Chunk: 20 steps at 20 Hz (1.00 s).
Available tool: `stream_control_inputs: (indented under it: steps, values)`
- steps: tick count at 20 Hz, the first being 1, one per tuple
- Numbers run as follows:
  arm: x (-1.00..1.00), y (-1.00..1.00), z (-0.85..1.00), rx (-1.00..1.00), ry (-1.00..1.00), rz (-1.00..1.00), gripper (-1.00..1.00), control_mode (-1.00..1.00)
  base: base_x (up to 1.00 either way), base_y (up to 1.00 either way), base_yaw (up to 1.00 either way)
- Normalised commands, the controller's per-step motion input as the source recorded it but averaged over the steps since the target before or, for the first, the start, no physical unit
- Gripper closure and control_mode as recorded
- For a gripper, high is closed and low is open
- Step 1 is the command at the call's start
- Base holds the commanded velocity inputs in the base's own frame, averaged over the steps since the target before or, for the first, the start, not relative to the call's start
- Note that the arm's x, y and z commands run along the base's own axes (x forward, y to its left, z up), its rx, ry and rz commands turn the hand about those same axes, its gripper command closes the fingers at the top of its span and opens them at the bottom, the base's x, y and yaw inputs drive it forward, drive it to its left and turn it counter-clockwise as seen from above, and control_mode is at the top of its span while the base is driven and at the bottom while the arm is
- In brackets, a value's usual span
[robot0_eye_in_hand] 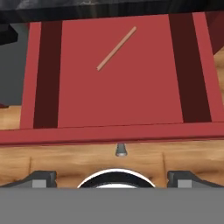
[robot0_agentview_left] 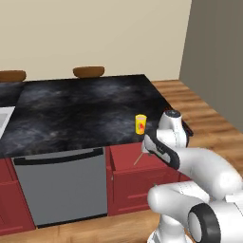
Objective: Pick up the straw from the right drawer and put it inside the smoothie cup.
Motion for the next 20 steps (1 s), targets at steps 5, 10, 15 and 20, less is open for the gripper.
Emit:
stream_control_inputs:
  steps: [5, 10, 15, 20]
  values:
    - [0.39, -0.02, -0.4, 0.0, 0.0, 0.0, -1.0, -1.0, 0.0, 0.0, 0.0]
    - [0.22, -0.12, -0.46, 0.0, 0.0, 0.0, -1.0, -1.0, 0.0, 0.0, 0.0]
    - [0.15, -0.15, -0.43, 0.0, 0.0, 0.0, -1.0, -1.0, 0.0, 0.0, 0.0]
    - [0.16, -0.08, -0.34, 0.0, 0.0, 0.0, -1.0, -1.0, 0.0, 0.0, 0.0]
